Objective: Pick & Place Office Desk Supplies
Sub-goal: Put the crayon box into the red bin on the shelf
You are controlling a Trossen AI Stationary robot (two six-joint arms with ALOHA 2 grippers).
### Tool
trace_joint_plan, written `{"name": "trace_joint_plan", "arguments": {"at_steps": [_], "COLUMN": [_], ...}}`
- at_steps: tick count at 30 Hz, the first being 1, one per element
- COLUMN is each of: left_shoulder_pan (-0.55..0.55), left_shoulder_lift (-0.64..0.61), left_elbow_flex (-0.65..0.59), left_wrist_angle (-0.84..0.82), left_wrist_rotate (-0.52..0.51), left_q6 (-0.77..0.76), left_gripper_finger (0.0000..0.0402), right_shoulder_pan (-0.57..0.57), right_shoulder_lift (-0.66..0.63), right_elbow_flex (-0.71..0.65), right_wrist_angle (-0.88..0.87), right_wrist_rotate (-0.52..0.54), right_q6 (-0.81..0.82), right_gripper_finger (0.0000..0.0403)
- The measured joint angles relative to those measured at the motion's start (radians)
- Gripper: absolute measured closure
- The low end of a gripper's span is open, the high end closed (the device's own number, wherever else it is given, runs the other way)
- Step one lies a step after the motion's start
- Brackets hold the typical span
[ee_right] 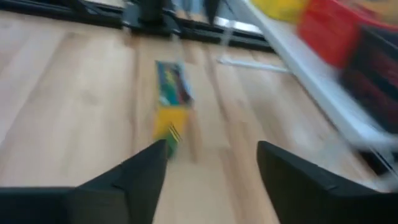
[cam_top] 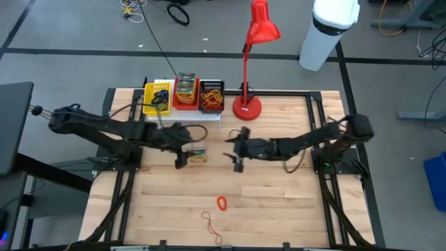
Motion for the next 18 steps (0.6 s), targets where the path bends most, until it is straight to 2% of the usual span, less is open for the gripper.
{"name": "trace_joint_plan", "arguments": {"at_steps": [4,9,18], "left_shoulder_pan": [0.012,0.038,0.046], "left_shoulder_lift": [0.146,0.287,0.404], "left_elbow_flex": [0.098,0.181,0.203], "left_wrist_angle": [-0.094,-0.145,-0.181], "left_wrist_rotate": [0.012,0.068,0.099], "left_q6": [0.020,0.060,0.110], "left_gripper_finger": [0.0091,0.0086,0.0102], "right_shoulder_pan": [-0.003,-0.002,-0.003], "right_shoulder_lift": [-0.137,-0.266,-0.347], "right_elbow_flex": [-0.137,-0.237,-0.285], "right_wrist_angle": [0.032,0.038,0.038], "right_wrist_rotate": [0.038,0.064,0.064], "right_q6": [0.064,0.069,0.059], "right_gripper_finger": [0.0202,0.0254,0.0295]}}
